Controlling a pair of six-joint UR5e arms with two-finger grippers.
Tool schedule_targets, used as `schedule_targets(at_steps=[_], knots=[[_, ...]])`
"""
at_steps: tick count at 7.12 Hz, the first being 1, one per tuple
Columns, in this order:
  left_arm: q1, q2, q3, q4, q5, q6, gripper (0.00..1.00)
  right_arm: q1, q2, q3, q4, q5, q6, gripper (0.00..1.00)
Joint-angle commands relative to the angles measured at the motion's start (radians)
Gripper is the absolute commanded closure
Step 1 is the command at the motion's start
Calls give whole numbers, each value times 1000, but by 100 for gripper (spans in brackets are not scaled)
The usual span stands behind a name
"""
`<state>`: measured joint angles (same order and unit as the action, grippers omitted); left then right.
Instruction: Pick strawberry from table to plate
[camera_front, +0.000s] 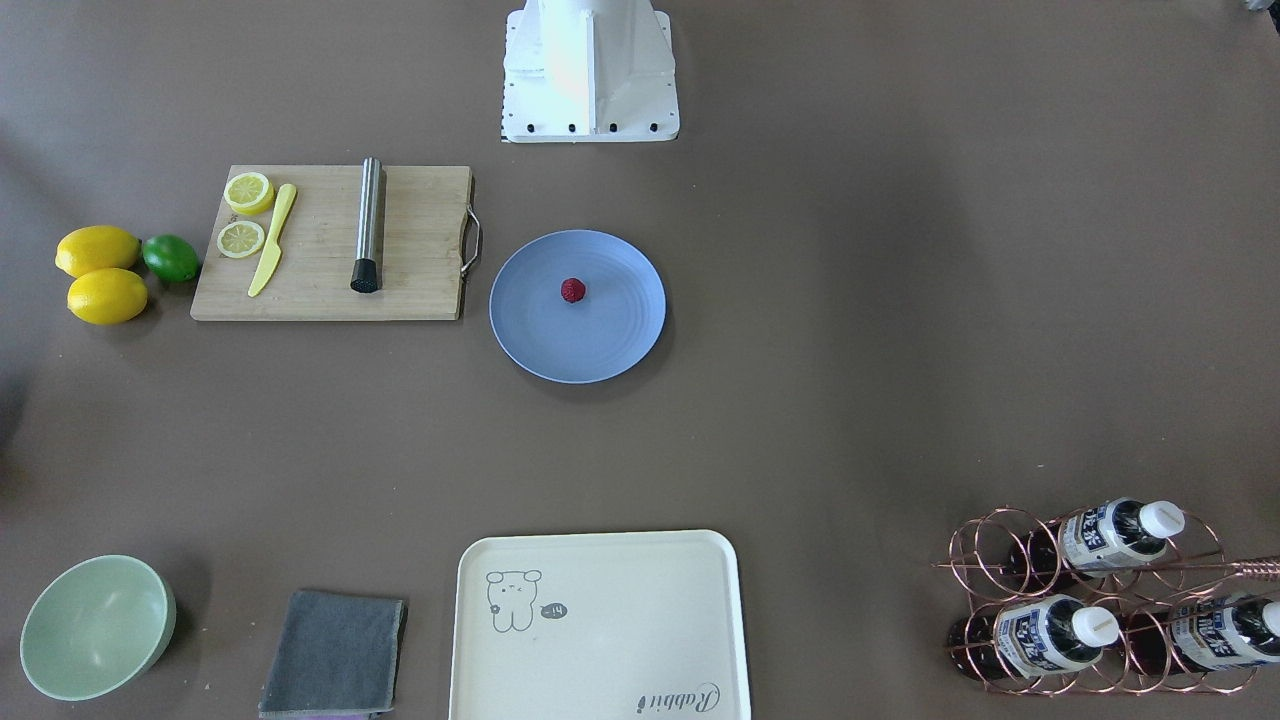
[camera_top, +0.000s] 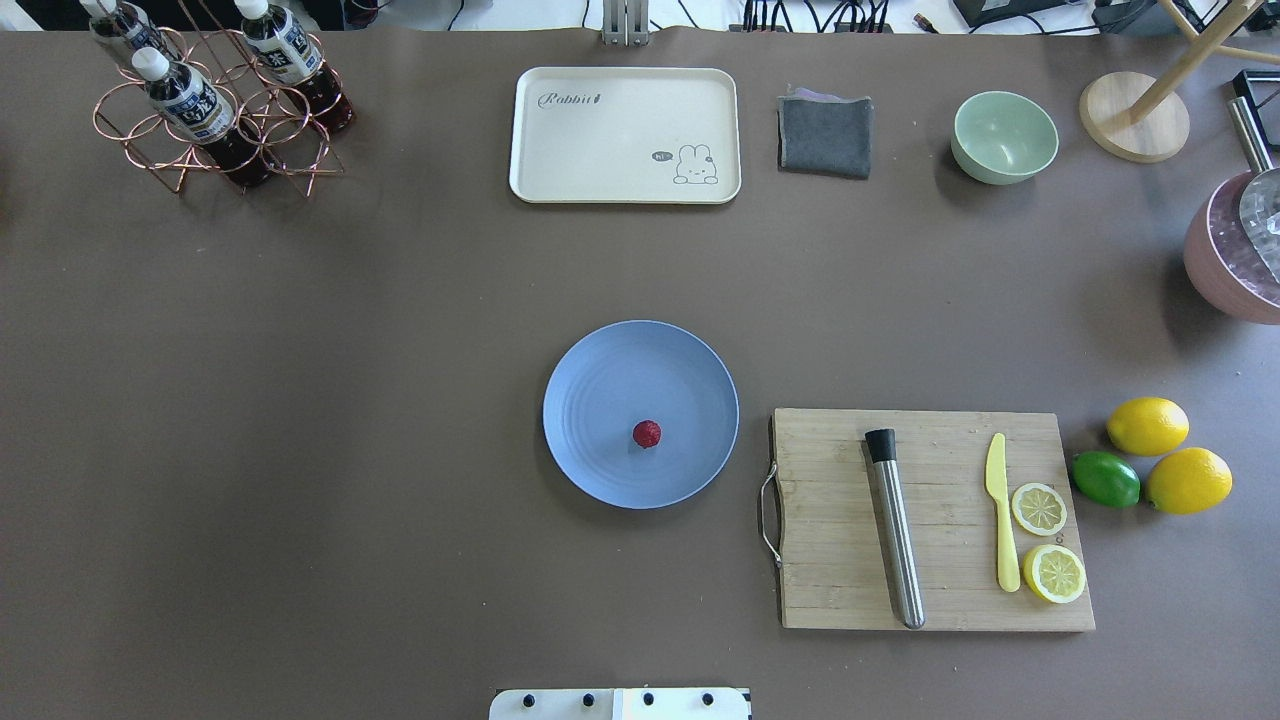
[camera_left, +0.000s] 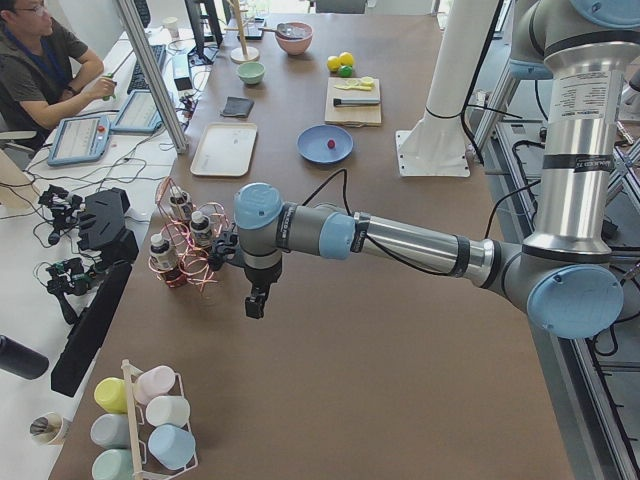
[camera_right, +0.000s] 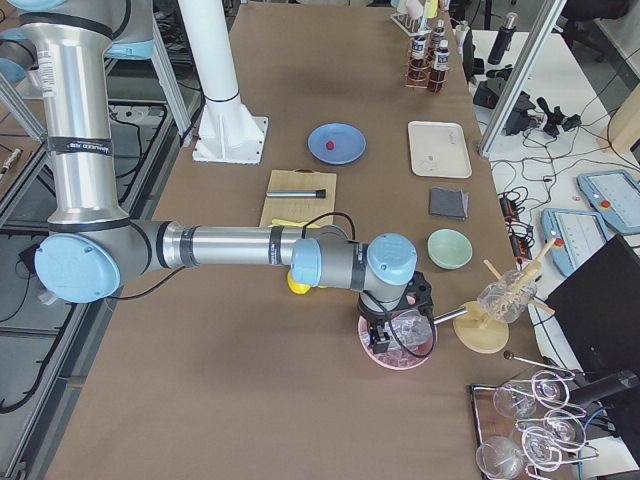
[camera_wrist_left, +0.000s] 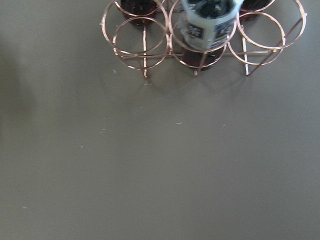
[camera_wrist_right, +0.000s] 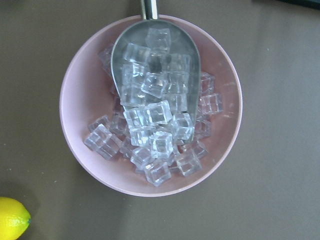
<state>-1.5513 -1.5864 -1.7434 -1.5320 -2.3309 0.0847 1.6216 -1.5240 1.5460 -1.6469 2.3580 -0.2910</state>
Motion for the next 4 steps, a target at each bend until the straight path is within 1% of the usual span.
schedule_targets(at_steps=[1, 2, 3, 4], knots=[[-76, 34, 44, 7, -27, 24, 3, 15, 5, -29, -26, -52, -36, 0], [-81, 51, 45, 9, -27, 20, 3, 15, 24, -27, -49, -66, -36, 0], [-82, 63, 47, -2, -27, 9, 3, 15, 34, -18, -86, -56, -24, 0], [-93, 78, 41, -7, -31, 12, 3, 17, 74, -17, -147, -57, -23, 0]])
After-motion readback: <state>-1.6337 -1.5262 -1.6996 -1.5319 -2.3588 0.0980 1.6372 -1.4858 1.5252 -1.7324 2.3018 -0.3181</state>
